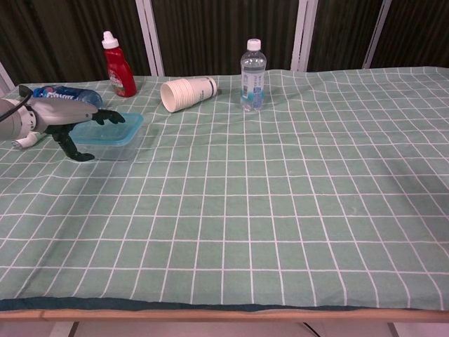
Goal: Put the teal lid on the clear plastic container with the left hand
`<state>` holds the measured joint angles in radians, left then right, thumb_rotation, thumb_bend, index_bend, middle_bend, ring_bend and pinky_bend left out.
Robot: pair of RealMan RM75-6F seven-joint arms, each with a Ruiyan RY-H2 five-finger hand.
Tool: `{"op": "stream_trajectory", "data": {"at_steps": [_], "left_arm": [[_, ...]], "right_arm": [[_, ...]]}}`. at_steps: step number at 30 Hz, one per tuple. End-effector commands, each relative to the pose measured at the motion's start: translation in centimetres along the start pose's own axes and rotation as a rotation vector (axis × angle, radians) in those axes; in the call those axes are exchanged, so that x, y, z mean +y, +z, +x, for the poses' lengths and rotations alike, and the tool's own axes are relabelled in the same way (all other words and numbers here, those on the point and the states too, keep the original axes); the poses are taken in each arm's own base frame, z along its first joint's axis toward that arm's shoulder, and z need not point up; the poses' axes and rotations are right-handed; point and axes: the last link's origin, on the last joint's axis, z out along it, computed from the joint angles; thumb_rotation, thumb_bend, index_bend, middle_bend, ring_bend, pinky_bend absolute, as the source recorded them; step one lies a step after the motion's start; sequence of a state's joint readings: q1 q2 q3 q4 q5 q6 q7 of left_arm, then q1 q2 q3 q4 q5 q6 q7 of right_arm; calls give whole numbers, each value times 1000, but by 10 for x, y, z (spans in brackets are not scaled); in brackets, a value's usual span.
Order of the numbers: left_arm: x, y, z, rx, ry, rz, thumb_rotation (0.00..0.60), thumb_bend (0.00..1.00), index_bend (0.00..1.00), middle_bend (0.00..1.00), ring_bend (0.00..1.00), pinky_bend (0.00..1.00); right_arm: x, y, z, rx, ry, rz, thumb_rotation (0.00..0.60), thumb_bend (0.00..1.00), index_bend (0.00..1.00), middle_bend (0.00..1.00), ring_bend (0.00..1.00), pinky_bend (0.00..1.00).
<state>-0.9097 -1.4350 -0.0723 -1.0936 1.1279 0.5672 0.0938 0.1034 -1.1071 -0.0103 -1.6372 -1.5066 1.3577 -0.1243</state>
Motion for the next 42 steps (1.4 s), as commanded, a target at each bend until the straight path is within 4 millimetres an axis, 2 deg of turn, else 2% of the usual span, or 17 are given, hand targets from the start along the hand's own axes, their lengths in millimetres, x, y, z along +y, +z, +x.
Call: {"op": "stream_trajectory", "data": {"at_steps": [1, 14, 30, 42], "left_arm": [[1, -4, 10, 37, -9, -10, 600, 343, 0, 152, 130, 8], [-2, -8, 24, 95, -34, -1, 600, 343, 0, 149, 99, 7], [-27, -6, 16, 42, -65, 84, 600, 343, 0, 145, 91, 8], [-32, -2, 1, -1, -57, 107, 600, 343, 0, 145, 70, 8]], "right_arm": [[0, 0, 0, 0, 0, 0, 600, 63, 0, 0, 0, 0], [0, -1, 1, 1, 0, 2, 600, 63, 0, 0, 0, 0], [0, 0, 0, -3, -2, 2, 600, 63, 0, 0, 0, 0], [0, 0, 0, -4, -2, 1, 600, 63, 0, 0, 0, 0]]}}
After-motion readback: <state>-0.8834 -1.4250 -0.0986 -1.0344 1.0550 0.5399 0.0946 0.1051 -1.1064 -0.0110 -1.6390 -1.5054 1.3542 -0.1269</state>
